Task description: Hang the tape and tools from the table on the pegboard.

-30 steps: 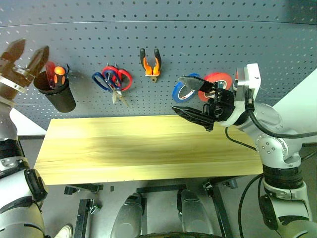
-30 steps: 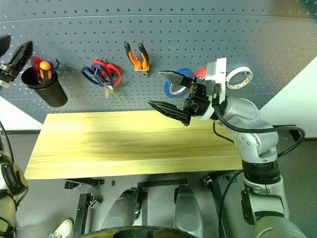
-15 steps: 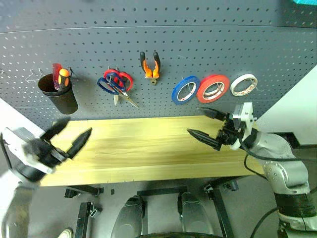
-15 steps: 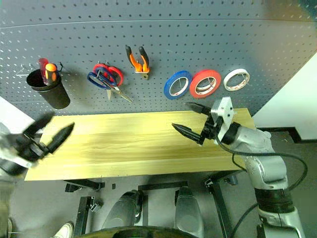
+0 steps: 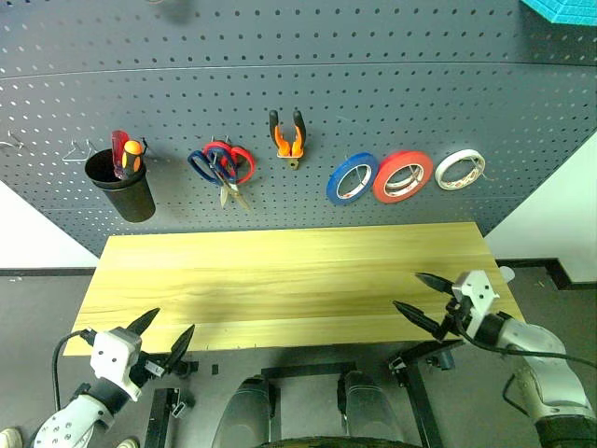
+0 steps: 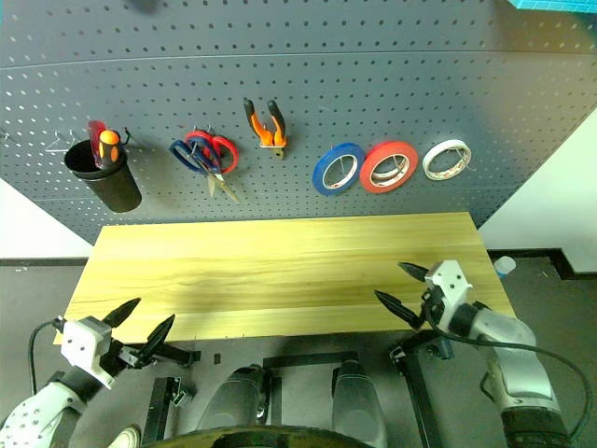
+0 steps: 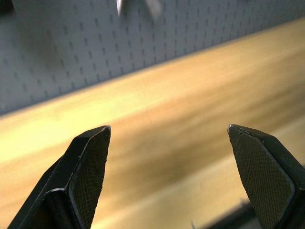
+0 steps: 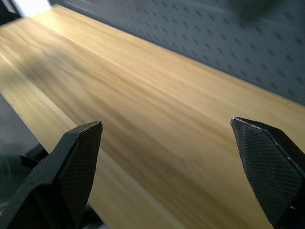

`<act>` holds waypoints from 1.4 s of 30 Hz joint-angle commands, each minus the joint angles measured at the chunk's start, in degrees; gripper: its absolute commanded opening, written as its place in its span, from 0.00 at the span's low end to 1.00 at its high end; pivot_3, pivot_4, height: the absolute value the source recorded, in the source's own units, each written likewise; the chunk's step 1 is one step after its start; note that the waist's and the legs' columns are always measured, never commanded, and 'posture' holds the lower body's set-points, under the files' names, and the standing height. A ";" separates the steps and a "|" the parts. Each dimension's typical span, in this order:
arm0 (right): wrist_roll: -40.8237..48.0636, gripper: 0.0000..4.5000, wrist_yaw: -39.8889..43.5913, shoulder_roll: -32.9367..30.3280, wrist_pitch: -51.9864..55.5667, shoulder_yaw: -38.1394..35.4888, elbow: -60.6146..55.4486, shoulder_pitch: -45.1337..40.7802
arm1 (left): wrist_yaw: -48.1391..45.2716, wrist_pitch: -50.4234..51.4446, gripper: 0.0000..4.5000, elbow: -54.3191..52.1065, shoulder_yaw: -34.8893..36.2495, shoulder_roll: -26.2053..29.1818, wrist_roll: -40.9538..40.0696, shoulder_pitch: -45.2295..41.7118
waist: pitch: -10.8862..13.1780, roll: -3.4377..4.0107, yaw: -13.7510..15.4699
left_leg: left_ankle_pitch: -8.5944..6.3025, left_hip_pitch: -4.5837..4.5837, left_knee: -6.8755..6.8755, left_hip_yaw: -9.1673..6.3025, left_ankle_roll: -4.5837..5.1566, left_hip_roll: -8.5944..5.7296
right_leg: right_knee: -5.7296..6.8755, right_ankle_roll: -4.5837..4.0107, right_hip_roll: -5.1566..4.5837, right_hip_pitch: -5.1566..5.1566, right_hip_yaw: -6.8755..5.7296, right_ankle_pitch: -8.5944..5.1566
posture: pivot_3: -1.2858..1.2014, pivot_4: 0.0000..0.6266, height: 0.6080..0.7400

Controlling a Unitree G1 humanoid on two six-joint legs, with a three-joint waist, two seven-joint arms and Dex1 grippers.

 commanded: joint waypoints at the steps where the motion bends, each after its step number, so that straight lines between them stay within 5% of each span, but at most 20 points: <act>1: -0.76 1.00 -0.28 -0.54 -3.05 -1.87 1.45 0.59 | -0.44 -3.72 0.91 2.83 0.40 0.41 -0.47 0.16 | -0.05 0.05 -0.09 | 0.00 0.05 0.01 0.00 0.00 0.02 | 0.05 0.13 0.01 0.03 0.00 -0.09 | 0.51 0.18 0.92; 10: -2.25 1.00 -2.18 0.20 -5.81 -1.47 3.69 -1.43 | 1.55 -7.53 0.91 10.28 -1.94 0.24 2.08 -3.93 | -0.90 0.35 -1.89 | -0.12 -0.24 0.31 0.06 -0.19 0.08 | -0.76 0.12 -0.08 0.36 -0.21 -0.09 | 0.50 0.15 0.92; 21: -3.44 1.00 -2.85 1.28 -8.66 -0.57 6.93 -2.95 | 2.57 -9.45 0.91 13.12 -3.47 0.43 2.40 -4.73 | -1.42 0.41 -1.70 | -0.10 0.50 0.04 0.08 0.03 0.07 | 0.09 0.17 0.00 0.46 -0.04 -0.18 | 0.50 0.13 0.92; 23: -3.39 1.00 -2.65 1.26 -8.77 -0.47 7.07 -3.00 | 2.96 -9.92 0.91 13.46 -3.69 0.50 2.82 -4.56 | -1.77 0.83 -2.31 | -0.22 0.61 0.14 0.07 -0.15 0.11 | -0.23 0.17 0.00 0.68 -0.13 -0.18 | 0.50 0.13 0.92; 24: -3.31 1.00 -2.46 1.21 -8.74 -0.43 7.15 -3.03 | 3.05 -10.15 0.91 13.51 -3.79 0.48 2.81 -4.43 | -2.30 1.71 -2.91 | -0.25 0.38 0.18 -0.02 -0.14 0.43 | -1.08 0.11 0.25 0.72 -0.48 -0.11 | 0.50 0.13 0.92; 26: -3.25 1.00 -2.12 1.13 -8.67 -0.33 7.40 -3.11 | 3.15 -10.50 0.91 13.57 -4.02 0.52 2.56 -4.16 | -2.40 1.76 -3.28 | -0.26 -0.48 -0.08 -0.27 -0.12 1.21 | -2.98 0.03 0.86 1.29 -1.16 -0.01 | 0.50 0.13 0.92; 29: -3.21 1.00 -1.50 1.05 -8.57 -0.15 7.96 -3.29 | 3.15 -10.70 0.91 13.49 -4.28 0.67 2.31 -3.83 | -2.52 1.10 -3.24 | -0.28 -0.19 0.21 0.45 -0.11 0.66 | -1.71 0.03 -0.18 1.13 -0.88 -0.01 | 0.51 0.14 0.92; 36: -3.43 1.00 -0.83 1.38 -9.50 -0.11 9.65 -3.43 | 3.14 -10.99 0.91 13.36 -4.49 1.18 2.08 -3.33 | -2.38 0.64 -1.42 | -0.27 0.12 -0.03 0.57 0.07 0.60 | 0.08 -0.15 0.01 0.04 -0.34 -0.23 | 0.51 0.16 0.92; 42: -3.77 1.00 -0.12 1.58 -11.72 -0.16 12.66 -3.80 | 2.96 -10.75 0.91 13.24 -4.82 1.70 2.03 -3.45 | -2.53 1.08 -2.15 | -0.43 0.40 0.25 0.54 -0.15 0.82 | -0.39 -0.03 0.11 0.28 -0.64 -0.36 | 0.50 0.17 0.92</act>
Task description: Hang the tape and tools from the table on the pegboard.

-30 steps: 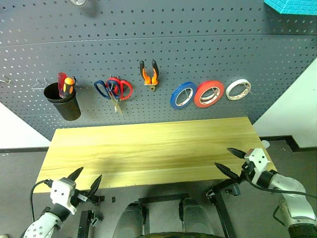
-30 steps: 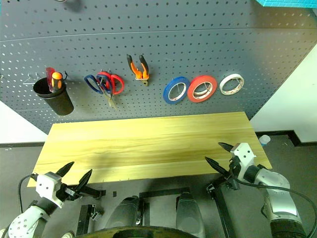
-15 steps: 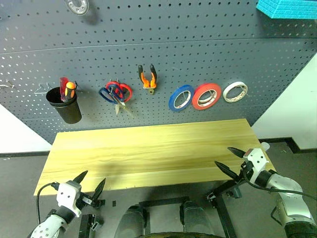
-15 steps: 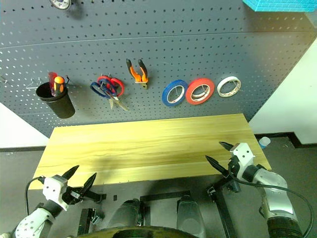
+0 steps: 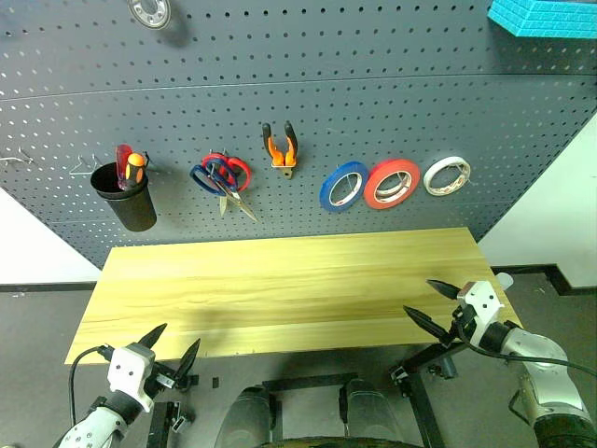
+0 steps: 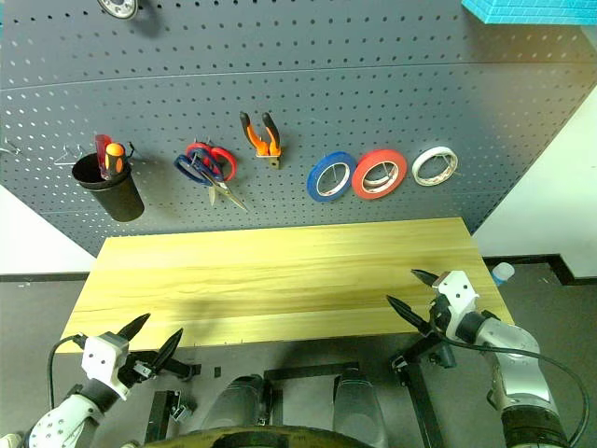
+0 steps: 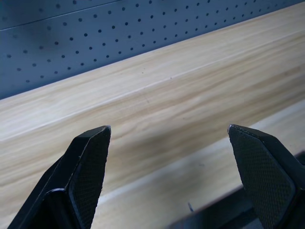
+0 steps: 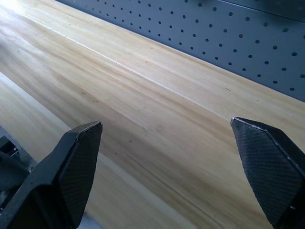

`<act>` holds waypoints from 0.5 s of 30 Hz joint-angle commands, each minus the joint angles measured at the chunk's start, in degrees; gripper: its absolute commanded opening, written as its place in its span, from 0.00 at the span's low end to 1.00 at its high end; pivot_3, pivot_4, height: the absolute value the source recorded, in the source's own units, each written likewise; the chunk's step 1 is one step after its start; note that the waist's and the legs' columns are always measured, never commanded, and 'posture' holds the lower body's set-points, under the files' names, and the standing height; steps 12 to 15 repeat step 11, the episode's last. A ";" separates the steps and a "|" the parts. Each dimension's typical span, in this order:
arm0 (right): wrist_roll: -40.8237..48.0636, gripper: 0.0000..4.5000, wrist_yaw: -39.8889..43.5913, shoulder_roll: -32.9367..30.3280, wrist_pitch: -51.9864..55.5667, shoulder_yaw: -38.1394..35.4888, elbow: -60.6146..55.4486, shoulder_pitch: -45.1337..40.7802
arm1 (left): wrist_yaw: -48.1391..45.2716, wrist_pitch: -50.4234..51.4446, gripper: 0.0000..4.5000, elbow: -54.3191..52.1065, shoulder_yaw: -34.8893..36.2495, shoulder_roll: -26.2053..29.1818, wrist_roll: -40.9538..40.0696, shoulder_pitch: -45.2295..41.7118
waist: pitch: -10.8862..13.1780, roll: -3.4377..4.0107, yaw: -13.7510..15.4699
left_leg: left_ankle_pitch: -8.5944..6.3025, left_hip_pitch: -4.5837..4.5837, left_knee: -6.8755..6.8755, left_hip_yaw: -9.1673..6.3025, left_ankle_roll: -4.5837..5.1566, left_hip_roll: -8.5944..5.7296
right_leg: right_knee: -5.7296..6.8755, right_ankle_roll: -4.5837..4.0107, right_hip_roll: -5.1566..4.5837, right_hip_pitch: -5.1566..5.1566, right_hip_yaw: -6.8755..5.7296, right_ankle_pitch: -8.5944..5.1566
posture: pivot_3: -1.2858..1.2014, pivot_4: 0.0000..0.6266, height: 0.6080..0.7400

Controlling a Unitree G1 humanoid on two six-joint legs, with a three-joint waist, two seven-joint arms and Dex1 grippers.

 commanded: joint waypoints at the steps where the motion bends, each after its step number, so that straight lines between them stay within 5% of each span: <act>1: 0.01 1.00 0.54 0.28 -2.27 -0.33 1.25 -0.57 | -0.16 -0.78 0.91 -1.01 0.14 1.14 -0.48 -0.49 | -0.18 0.47 -0.75 | -0.01 -0.44 0.00 -0.13 0.01 0.20 | -0.72 -0.04 0.11 0.03 -0.38 0.05 | 0.50 0.18 0.92; 3: -0.12 1.00 0.62 0.40 -2.80 -0.31 1.89 -0.77 | -0.14 -0.76 0.91 -0.86 -0.02 1.29 -0.43 -0.74 | -0.08 0.38 -1.03 | -0.01 -0.79 -0.10 -0.22 0.03 0.20 | -1.29 -0.07 -0.08 0.29 -0.67 0.07 | 0.50 0.17 0.92; 15: -0.41 1.00 0.52 0.59 -3.13 -0.29 2.69 -1.75 | 0.09 -0.92 0.91 0.02 -0.56 1.30 -0.12 -1.81 | 0.12 -0.34 -0.16 | -0.02 0.03 -0.29 0.64 0.43 -0.11 | 0.36 -0.07 -0.24 -0.12 0.51 0.08 | 0.50 0.17 0.92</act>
